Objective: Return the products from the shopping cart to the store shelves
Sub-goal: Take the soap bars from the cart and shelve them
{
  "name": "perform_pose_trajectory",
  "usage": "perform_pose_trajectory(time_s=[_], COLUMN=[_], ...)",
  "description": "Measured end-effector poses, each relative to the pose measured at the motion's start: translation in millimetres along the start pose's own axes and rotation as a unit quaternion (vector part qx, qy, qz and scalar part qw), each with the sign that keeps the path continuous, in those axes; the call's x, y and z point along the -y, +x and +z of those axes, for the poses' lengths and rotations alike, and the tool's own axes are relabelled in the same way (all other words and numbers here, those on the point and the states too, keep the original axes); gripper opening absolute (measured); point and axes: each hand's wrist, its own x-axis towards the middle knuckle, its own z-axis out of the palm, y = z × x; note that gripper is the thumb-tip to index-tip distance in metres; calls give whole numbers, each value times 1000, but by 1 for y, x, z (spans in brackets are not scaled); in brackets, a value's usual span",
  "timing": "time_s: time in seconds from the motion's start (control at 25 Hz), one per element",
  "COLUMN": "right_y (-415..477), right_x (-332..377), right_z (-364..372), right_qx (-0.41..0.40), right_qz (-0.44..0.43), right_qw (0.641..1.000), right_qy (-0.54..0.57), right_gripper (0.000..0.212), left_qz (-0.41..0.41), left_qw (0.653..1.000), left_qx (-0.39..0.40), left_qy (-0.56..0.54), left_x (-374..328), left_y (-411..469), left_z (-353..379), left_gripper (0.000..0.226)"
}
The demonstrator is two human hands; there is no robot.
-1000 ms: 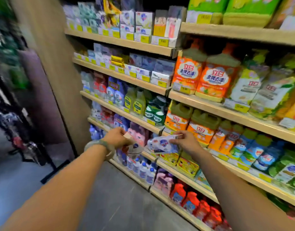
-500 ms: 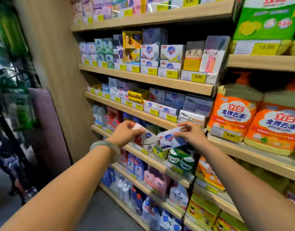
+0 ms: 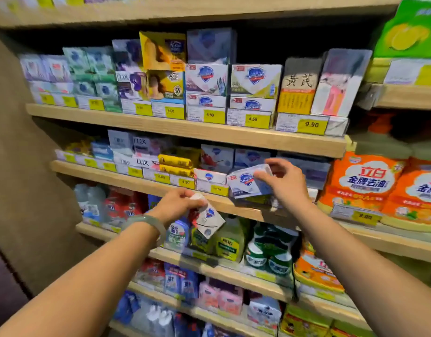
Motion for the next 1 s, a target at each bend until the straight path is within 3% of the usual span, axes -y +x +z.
perform_pose_trajectory(time_s=[0.16, 0.32, 0.44, 0.68, 0.8, 0.88, 1.0], right_y=[7, -4, -10, -1, -4, -2, 2], right_x=[12, 24, 28, 25, 23, 23, 23], right_z=[12, 35, 46, 50, 44, 38, 36], right_qx=[-185, -258, -263, -198, -166, -137, -113], right_qz=[86, 105, 122, 131, 96, 59, 9], right_qw=[978, 960, 957, 965, 966, 956, 935], right_qy=[46, 28, -23, -112, -175, -254, -337], right_gripper=[26, 23, 31, 45, 49, 42, 25], left_qz=[64, 146, 165, 208, 243, 264, 263], left_qw=[998, 985, 982, 972, 937, 894, 896], left_qx=[6, -30, -89, -90, -152, -209, -190], left_qy=[-22, -82, -8, 66, 201, 294, 302], left_x=[-31, -47, -45, -42, -32, -27, -31], left_y=[38, 56, 63, 70, 71, 74, 76], left_z=[-20, -34, -30, -4, 0, -1, -6], left_gripper=[21, 35, 36, 40, 43, 44, 39])
